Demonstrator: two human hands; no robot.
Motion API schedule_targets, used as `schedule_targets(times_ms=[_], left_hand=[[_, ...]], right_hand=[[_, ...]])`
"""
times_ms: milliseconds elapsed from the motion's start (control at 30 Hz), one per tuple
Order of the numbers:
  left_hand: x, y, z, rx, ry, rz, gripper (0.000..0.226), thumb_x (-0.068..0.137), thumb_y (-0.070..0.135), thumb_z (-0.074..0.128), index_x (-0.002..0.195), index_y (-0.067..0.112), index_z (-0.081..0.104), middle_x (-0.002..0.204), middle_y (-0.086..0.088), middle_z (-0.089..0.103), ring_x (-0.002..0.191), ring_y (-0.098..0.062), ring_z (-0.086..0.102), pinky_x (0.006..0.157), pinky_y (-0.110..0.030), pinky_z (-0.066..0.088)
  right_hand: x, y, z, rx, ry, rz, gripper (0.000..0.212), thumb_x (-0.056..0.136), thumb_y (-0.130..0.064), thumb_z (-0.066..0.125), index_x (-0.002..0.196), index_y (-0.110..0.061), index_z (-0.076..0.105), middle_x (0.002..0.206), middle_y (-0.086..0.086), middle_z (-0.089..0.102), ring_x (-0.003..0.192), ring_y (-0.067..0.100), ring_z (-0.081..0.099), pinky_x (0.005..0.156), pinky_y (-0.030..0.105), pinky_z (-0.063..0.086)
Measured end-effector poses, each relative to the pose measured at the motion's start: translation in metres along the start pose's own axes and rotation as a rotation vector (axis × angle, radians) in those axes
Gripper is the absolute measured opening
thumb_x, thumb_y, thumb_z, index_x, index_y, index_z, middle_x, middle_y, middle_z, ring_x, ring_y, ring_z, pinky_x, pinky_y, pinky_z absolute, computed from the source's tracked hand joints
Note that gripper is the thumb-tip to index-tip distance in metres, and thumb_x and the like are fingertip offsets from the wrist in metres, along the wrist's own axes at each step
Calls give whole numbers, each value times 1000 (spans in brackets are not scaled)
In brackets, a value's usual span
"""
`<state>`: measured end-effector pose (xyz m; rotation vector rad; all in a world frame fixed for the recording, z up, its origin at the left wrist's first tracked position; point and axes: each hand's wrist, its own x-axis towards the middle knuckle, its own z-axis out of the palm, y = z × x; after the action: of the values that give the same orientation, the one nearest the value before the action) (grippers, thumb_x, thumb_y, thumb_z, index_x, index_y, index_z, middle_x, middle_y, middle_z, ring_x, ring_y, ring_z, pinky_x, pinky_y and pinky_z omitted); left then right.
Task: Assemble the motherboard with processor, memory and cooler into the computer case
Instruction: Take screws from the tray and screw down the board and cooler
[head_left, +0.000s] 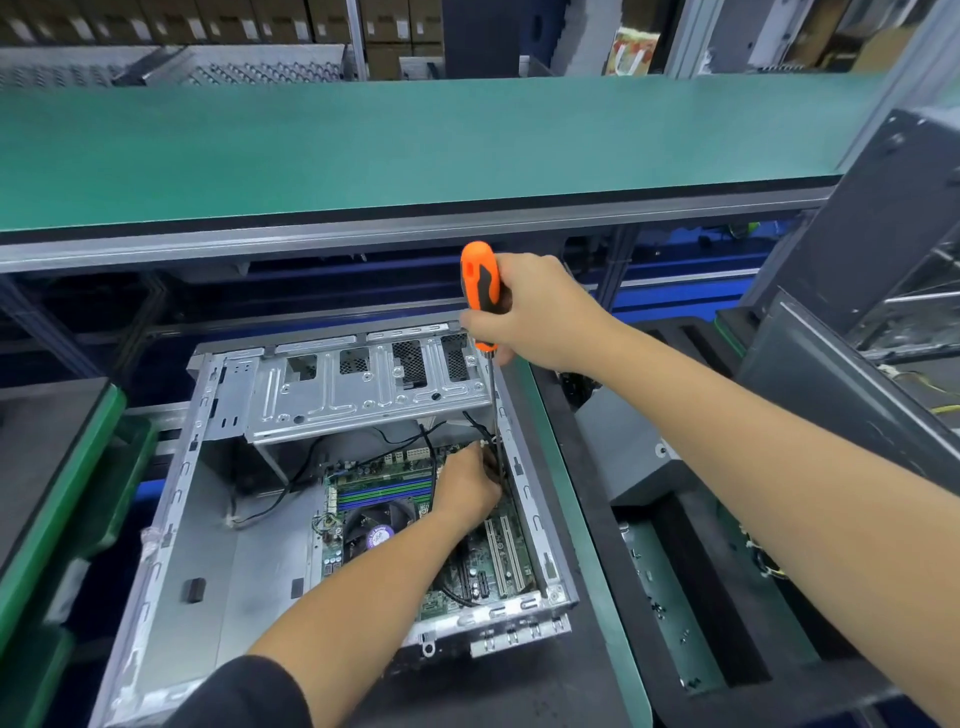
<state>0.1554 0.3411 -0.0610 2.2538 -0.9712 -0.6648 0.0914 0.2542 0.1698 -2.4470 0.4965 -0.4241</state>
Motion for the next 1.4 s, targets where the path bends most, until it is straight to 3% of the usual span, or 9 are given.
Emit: schedule_targets(times_ms=[100,300,633,800,1033,1233,1400], left_hand=[[-1,0,-1,6,5,1,12,77,5,50,83,12,57,83,-9,65,75,-24,57,62,-28,44],[-2,0,-3,26,-9,23,12,75,2,58,82,12,57,84,-11,67,80,-27,61,64,-29,46],[0,-1,-4,34,-30,29,18,74,0,62,84,12,54,85,-10,65,80,-26,60,65,-30,46],[-1,-2,-3,42,-38,32,19,75,1,62,84,14,50,83,-7,62,77,-24,55,63,-29,43],[-1,-2,-4,47,-28,43,18,73,0,62,87,10,55,88,-13,66,83,-30,60,67,-35,50],[0,-2,-4,34,-34,39,20,72,0,63,84,13,54,87,-13,66,83,-29,61,67,-32,49],[1,-4,-2,36,-29,40,19,73,-1,61,86,12,54,84,-8,66,78,-26,60,64,-34,49]], right_hand=[[2,-2,-5,3,9,2,25,89,-24,62,79,-6,47,70,15,64,51,8,68,60,32,53],[-2,-6,-1,-1,26,-23,28,89,-24,63,73,-16,42,68,11,63,51,8,67,55,25,50],[-4,-2,0,-11,12,15,26,90,-23,62,76,-12,43,65,7,59,52,8,68,53,25,49],[-4,-3,0,-17,-4,12,29,90,-23,62,73,-14,39,58,-1,52,52,7,67,44,11,41],[-3,-5,3,-19,-1,-15,29,89,-22,63,74,-14,40,61,3,52,50,7,66,46,17,44],[-4,-7,3,-19,-1,-18,29,89,-22,63,73,-15,40,60,4,51,49,7,66,48,21,46],[-6,-10,5,-47,-13,-17,25,89,-23,63,76,-14,43,65,5,54,56,19,68,55,29,53]])
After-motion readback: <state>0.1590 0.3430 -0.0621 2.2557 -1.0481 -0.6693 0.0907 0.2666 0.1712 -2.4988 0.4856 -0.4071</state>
